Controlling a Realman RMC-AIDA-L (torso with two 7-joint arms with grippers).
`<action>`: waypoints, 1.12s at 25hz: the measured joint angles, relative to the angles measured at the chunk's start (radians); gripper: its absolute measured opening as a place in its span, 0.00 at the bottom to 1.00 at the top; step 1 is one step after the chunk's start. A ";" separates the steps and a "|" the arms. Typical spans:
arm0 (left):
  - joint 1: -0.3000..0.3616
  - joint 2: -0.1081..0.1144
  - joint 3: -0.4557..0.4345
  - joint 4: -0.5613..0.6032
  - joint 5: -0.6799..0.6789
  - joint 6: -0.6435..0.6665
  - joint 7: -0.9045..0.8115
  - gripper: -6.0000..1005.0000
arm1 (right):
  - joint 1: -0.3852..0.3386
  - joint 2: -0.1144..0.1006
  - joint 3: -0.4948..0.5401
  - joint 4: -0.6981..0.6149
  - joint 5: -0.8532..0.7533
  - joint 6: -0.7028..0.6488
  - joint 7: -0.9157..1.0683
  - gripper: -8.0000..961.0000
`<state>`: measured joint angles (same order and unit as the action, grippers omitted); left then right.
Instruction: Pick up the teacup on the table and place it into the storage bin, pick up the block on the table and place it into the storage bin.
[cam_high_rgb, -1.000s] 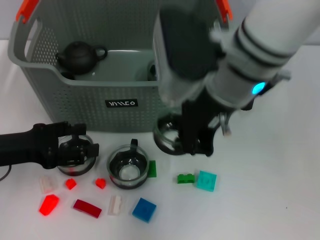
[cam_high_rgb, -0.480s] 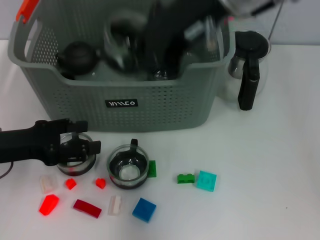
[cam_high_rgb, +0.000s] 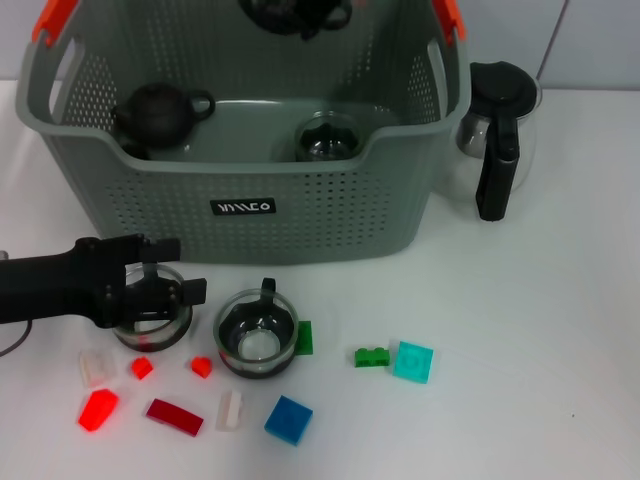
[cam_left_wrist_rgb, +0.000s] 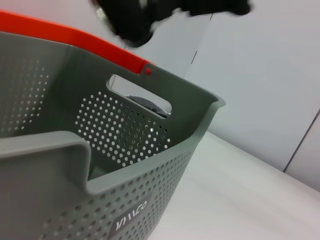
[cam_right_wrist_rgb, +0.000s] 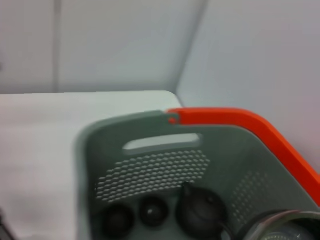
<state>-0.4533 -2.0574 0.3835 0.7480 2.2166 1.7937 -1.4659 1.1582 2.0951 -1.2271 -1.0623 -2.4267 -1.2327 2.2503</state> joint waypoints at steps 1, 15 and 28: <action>-0.001 0.000 0.000 -0.001 0.000 -0.002 0.000 0.84 | 0.014 -0.002 0.001 0.045 -0.001 0.034 0.000 0.07; 0.003 -0.013 0.007 -0.001 0.000 -0.025 0.002 0.84 | 0.138 0.004 0.001 0.449 -0.049 0.297 0.025 0.07; -0.002 -0.013 0.009 -0.023 0.007 -0.034 0.002 0.84 | 0.147 0.009 -0.025 0.590 -0.045 0.405 0.007 0.07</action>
<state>-0.4556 -2.0709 0.3928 0.7253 2.2236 1.7594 -1.4636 1.3052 2.1041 -1.2520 -0.4720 -2.4713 -0.8280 2.2568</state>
